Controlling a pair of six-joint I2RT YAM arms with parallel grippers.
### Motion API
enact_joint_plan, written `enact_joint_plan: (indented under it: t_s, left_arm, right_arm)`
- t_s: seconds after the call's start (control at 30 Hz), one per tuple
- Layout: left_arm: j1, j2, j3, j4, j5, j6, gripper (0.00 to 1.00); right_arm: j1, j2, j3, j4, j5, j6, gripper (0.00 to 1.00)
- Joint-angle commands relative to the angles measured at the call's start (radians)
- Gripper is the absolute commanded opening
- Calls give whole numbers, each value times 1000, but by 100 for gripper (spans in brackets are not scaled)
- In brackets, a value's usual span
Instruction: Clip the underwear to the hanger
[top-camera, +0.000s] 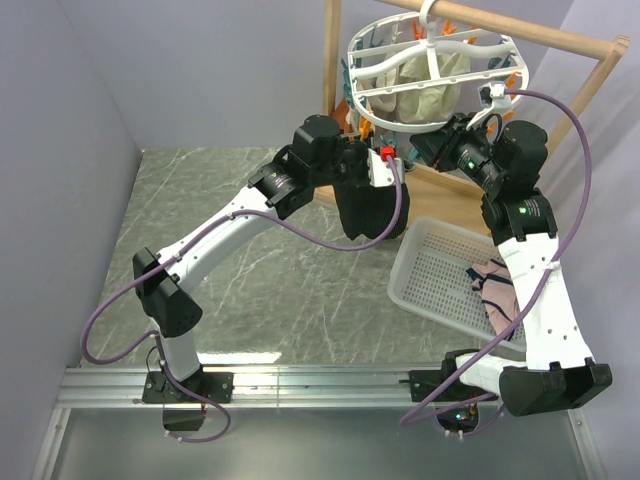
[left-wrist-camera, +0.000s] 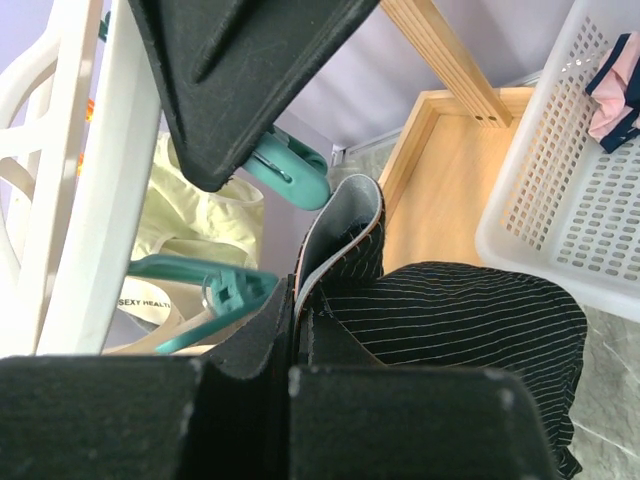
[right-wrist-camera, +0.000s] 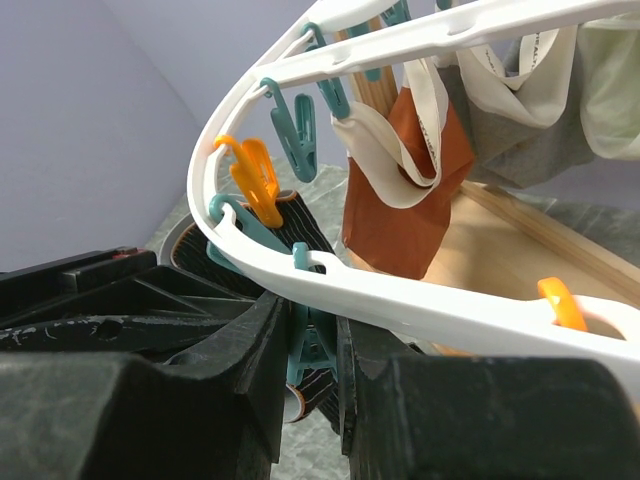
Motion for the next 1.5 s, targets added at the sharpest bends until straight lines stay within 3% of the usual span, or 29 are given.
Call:
enact_joint_plan:
  t_s: [0.0,0.57,1.47]
  left_arm:
    - [-2,2,54,31,5,-17,0]
    - [18,42,83,-43,42,-14,0]
    - [30,22,115,3,84,-95,0]
  right_arm:
    - [9,-18,-5,38,7,-1,0]
    - [8,-43,-42,106,0,22,0]
    - [8,-41,-75,133,-1,-14,0]
